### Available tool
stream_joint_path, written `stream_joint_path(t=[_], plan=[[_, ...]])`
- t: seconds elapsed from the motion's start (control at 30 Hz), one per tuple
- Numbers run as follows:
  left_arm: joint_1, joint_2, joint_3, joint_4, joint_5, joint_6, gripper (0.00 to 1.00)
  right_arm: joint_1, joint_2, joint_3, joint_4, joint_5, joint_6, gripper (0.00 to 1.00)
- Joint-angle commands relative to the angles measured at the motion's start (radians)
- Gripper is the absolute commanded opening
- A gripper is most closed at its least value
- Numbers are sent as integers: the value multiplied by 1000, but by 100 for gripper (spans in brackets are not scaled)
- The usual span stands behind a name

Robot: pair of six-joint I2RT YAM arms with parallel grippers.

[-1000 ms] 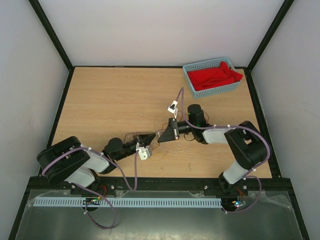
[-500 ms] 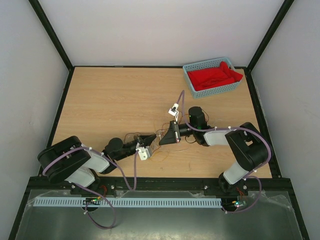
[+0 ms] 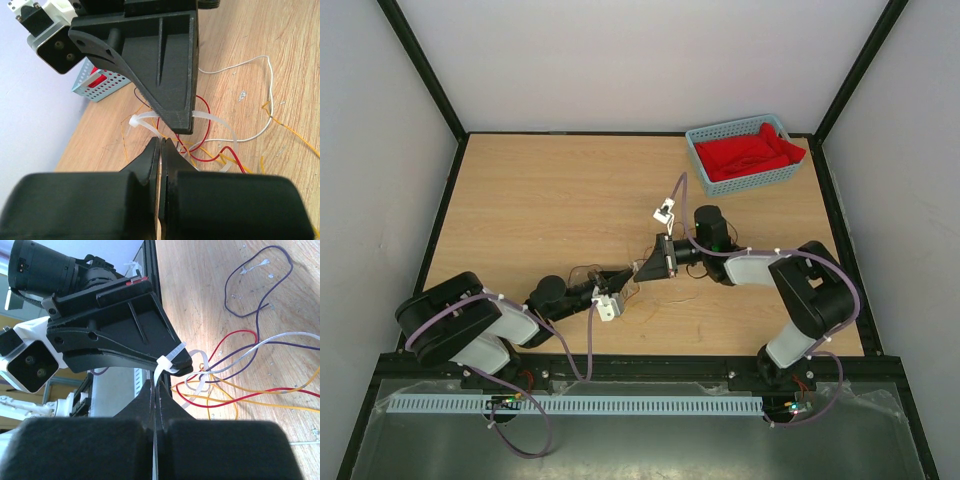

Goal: Zip-tie the wires
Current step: Tie the cable at the center of the board.

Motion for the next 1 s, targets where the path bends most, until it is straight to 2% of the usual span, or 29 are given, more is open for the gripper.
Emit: stream_joint_path(t=[0.0,0.37,0.97], plan=[[-7,6,12,35,28,20,0,-5,37,45,13,7,12,0],[-5,4,14,35,-23,3,0,-7,33,23,1,7,5,1],[7,21,19,35,-39,-33,0,-6,-43,43,-268,77,-195,10]])
